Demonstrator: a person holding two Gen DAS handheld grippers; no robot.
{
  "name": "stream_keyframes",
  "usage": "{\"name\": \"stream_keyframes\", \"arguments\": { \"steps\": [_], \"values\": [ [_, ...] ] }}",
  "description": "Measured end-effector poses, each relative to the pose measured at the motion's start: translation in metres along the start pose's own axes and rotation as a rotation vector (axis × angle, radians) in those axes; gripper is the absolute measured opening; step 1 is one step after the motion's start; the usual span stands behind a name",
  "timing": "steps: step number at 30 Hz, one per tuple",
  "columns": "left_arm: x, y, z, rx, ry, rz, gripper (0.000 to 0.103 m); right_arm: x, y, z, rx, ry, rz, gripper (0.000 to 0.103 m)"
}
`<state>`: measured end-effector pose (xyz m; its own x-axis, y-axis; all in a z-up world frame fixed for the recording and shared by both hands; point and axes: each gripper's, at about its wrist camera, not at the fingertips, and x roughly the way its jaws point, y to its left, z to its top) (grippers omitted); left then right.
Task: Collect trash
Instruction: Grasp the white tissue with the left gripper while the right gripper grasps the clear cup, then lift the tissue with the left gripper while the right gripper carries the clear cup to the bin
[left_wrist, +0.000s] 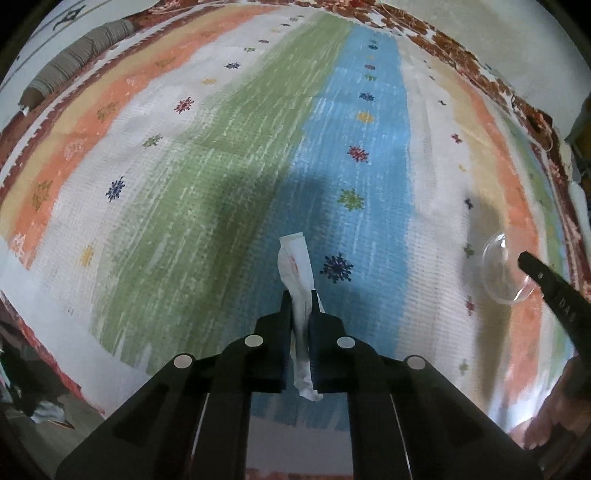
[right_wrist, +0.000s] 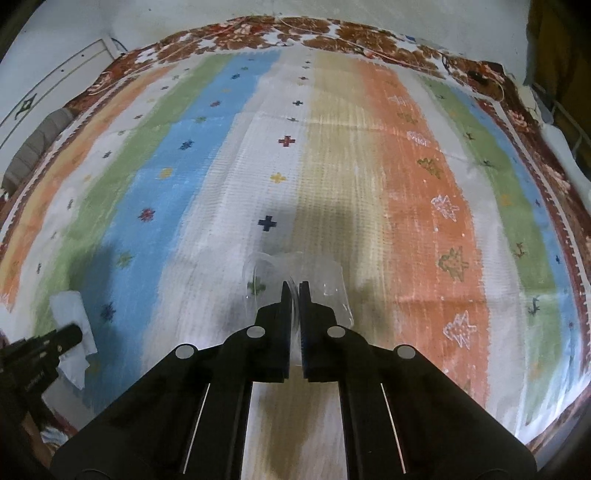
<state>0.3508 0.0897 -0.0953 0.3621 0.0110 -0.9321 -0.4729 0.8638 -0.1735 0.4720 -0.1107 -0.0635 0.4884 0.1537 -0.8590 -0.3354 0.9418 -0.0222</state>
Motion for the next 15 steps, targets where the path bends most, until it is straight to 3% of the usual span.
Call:
{"name": "stream_keyframes", "arguments": {
  "steps": [6,15],
  "values": [
    [-0.029,-0.005,-0.012,0.026,0.014,-0.075,0.007,-0.034,0.010,-0.015,-0.017,-0.016,0.039,0.003],
    [-0.079,-0.012,-0.034,0.114,-0.044,-0.138,0.007,-0.089,0.017,-0.045,-0.017,-0.031,0.086,0.003]
  ]
}}
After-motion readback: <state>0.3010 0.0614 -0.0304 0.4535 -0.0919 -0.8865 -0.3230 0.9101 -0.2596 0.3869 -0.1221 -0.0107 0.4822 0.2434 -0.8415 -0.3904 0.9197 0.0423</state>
